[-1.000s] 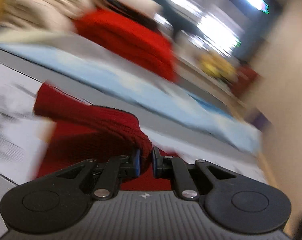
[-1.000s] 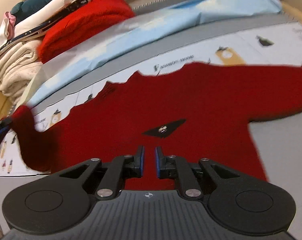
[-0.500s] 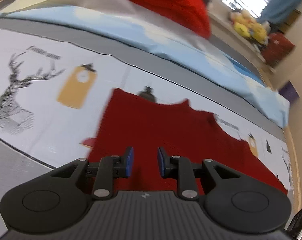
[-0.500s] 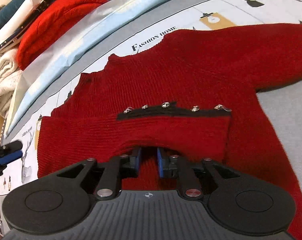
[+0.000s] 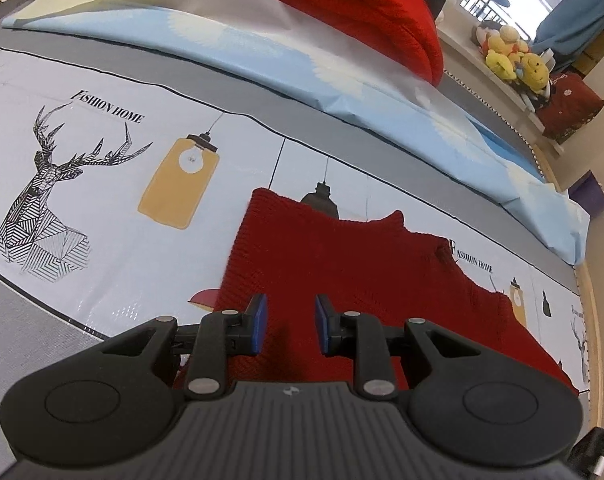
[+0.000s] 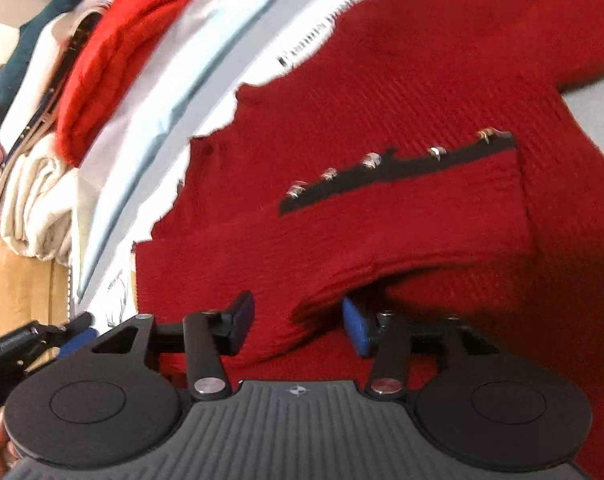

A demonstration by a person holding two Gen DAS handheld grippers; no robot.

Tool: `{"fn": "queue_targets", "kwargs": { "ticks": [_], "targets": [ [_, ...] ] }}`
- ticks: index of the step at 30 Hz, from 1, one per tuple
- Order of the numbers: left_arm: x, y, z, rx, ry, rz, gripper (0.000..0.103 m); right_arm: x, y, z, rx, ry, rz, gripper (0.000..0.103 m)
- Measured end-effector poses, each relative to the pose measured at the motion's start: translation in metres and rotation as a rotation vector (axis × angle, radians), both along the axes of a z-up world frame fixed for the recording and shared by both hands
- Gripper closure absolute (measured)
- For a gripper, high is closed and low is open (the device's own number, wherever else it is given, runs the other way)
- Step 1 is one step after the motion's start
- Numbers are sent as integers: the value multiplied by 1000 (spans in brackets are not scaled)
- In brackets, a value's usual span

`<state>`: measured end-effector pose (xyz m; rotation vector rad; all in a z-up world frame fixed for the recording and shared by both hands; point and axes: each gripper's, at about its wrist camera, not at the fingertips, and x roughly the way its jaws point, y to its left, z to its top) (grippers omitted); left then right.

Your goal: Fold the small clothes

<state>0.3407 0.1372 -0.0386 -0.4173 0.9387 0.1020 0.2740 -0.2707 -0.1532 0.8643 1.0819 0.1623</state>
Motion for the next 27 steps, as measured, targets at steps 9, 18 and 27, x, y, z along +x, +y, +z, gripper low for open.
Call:
{"fn": "queue_targets", "kwargs": {
  "ticks": [9,18,27],
  "targets": [
    [3,1,-6,32,15,16,76,1,-16,29,-163,-146,-121,94],
    [8,-11,-29,88,84,-44,76,24,-48,43,-254,-182,-122,85],
    [12,-15,-78,162,252,-80,78,18,-73,29,-231,-102,-250,77]
  ]
}}
